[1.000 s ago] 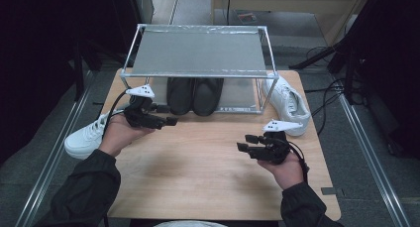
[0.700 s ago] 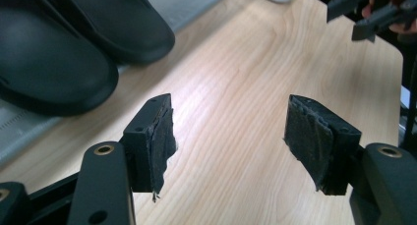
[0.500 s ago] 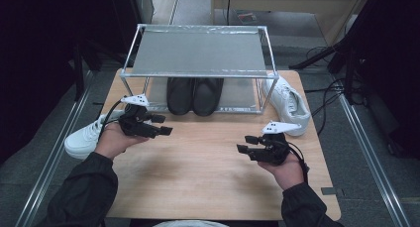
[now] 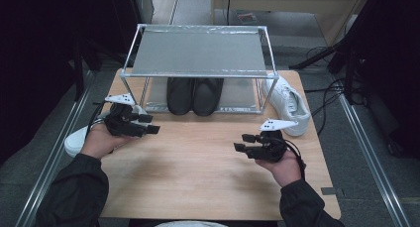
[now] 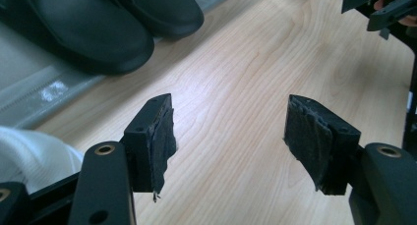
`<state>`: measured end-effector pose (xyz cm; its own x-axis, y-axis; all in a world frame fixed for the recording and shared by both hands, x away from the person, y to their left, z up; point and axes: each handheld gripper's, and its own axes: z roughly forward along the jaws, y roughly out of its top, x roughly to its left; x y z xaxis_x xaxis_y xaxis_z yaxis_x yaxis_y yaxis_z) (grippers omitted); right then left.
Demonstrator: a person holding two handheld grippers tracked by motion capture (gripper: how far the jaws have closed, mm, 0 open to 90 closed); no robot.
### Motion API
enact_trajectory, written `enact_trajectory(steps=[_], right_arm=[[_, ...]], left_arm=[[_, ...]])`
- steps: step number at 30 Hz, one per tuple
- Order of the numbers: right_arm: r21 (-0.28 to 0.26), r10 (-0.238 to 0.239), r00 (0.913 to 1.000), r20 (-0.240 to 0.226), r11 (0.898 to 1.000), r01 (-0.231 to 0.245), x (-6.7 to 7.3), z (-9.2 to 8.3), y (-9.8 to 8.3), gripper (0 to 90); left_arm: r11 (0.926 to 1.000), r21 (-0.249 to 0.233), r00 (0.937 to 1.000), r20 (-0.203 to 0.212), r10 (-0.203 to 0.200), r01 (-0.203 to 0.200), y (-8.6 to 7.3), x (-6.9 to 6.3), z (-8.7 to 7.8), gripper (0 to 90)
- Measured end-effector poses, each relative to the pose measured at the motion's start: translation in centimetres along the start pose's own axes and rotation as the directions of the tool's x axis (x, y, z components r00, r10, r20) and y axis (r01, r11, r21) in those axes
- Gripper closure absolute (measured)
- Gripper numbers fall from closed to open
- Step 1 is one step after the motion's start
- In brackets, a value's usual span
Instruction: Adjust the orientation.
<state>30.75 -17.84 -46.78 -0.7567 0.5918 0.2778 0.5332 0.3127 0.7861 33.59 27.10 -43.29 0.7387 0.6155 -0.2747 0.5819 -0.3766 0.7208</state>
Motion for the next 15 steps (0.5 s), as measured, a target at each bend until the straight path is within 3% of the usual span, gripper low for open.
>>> enact_trajectory(steps=[7, 9, 12, 15], right_arm=[[0.005, -0.021, 0.9996, -0.019, 1.0, 0.021, 0.0, 0.8, 0.5, 49.4], [0.01, -0.025, 0.9994, -0.025, 1.0, 0.025, 0.1, 1.0, 0.7, 49.4], [0.013, -0.033, 0.9988, -0.037, 0.999, 0.033, 0.2, 1.5, 0.9, 49.3], [0.02, -0.03, 0.9986, -0.044, 0.999, 0.03, 0.2, 1.7, 1.0, 49.2]], left_arm=[[0.9991, -0.018, 0.9983, -0.045, -0.039, 0.038, -1.0, 1.0, -1.7, 37.2], [0.9988, -0.006, 0.9964, -0.069, -0.05, 0.049, -1.4, 1.3, -2.4, 36.9], [0.9973, -0.034, 0.9925, -0.102, -0.068, 0.065, -2.2, 1.8, -4.3, 36.6], [0.997, -0.04, 0.9902, -0.121, -0.07, 0.066, -2.6, 2.2, -5.1, 36.8]])
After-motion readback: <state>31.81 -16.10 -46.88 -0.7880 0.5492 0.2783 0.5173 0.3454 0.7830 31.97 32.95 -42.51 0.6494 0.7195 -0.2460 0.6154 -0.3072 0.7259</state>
